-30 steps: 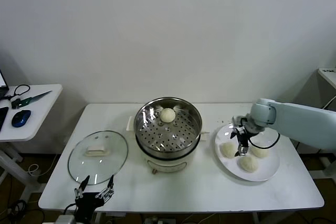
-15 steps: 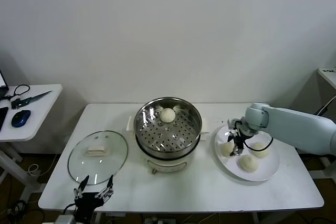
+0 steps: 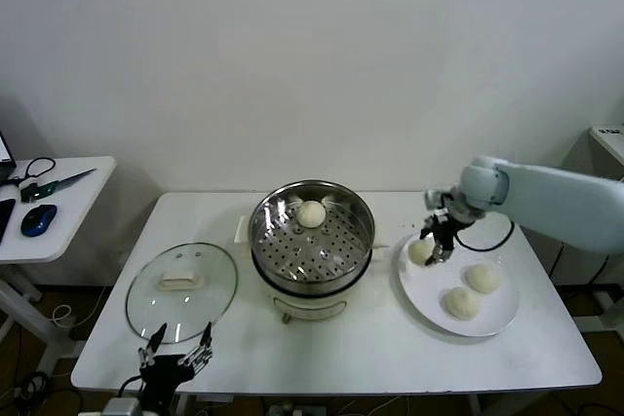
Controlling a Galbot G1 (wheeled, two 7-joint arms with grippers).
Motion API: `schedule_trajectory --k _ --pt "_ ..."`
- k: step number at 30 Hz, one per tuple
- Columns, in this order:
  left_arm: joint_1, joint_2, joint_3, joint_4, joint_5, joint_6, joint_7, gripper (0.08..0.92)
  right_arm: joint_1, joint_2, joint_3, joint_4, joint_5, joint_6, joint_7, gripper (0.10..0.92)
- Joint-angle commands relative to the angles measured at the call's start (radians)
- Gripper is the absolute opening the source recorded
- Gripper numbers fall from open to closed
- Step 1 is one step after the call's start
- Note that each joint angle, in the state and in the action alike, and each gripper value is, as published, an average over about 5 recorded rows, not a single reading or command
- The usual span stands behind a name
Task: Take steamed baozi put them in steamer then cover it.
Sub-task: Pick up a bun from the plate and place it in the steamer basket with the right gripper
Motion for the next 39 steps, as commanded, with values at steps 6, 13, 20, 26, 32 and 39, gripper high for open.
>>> schedule_trajectory --k 6,13,20,26,32,39 --pt "0.002 0.006 0.006 -0.01 -0.001 0.002 -0.002 0.823 0.447 0.253 -0.073 0.138 0.366 -0.054 -0.004 0.662" --pt "0.001 0.011 0.006 -0.021 -0.006 0.007 -0.002 0.823 0.218 0.494 0.065 0.1 0.437 -0.198 0.193 0.662" --pt "0.001 0.013 -0.007 -0.031 -0.023 0.014 -0.002 0.823 0.014 0.636 0.079 -0.04 0.385 -0.233 0.247 0.662" --pt "0.003 0.017 -0.016 -0.029 -0.03 0.014 -0.002 0.823 -0.1 0.647 0.066 -0.106 0.308 -0.236 0.254 0.662" --pt "0.002 0.016 -0.011 -0.026 -0.029 0.014 -0.002 0.823 -0.173 0.619 0.067 -0.12 0.261 -0.242 0.281 0.662" --pt "0.0 0.01 -0.006 -0.028 -0.025 0.018 -0.001 0.823 -0.194 0.615 0.09 -0.148 0.242 -0.245 0.317 0.7"
